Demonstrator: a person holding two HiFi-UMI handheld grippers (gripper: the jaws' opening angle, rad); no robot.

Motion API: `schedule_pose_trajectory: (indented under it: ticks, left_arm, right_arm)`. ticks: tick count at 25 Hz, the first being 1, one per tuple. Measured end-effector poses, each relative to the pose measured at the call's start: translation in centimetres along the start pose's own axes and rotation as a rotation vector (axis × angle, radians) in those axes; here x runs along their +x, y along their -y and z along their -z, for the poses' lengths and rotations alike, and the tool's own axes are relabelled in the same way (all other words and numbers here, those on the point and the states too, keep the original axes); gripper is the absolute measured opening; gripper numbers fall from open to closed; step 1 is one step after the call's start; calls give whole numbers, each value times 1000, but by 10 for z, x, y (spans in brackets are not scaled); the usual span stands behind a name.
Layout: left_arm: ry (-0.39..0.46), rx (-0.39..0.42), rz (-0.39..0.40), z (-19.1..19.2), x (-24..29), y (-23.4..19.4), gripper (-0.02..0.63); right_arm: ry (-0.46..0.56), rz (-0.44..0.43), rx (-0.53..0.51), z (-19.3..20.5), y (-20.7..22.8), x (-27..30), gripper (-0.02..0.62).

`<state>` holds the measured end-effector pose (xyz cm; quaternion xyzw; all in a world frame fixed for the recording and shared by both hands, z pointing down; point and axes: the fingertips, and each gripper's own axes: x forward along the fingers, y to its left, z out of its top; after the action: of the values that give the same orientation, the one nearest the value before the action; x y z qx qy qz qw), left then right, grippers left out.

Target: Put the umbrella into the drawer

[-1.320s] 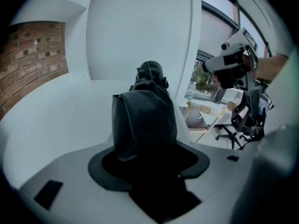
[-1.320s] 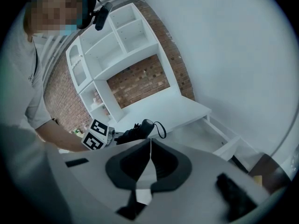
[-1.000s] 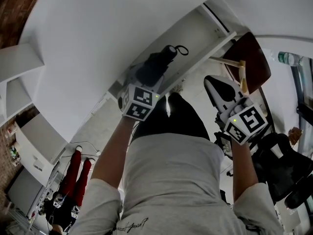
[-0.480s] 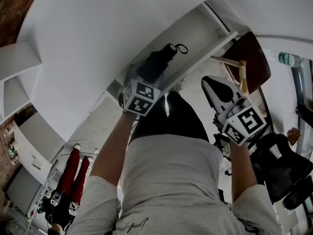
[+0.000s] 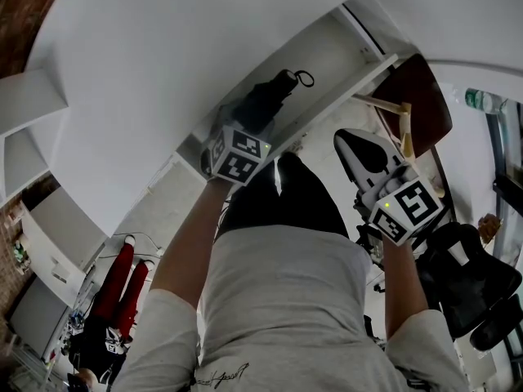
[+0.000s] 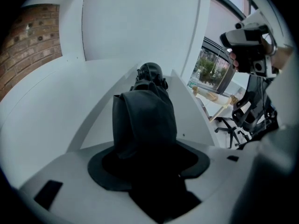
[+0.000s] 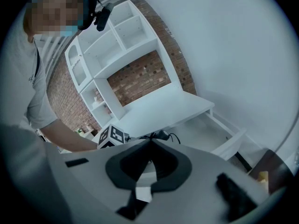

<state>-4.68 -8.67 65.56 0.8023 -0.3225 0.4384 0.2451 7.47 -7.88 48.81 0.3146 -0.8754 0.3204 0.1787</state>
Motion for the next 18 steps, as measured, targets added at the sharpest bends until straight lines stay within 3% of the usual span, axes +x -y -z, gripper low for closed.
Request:
schedule_pose_trajectory:
  ticks: [18]
  left_arm:
    - [-85,-1,12,5,28,-3,275]
  right_arm:
    - [-13,9,15,10,5,-1,29]
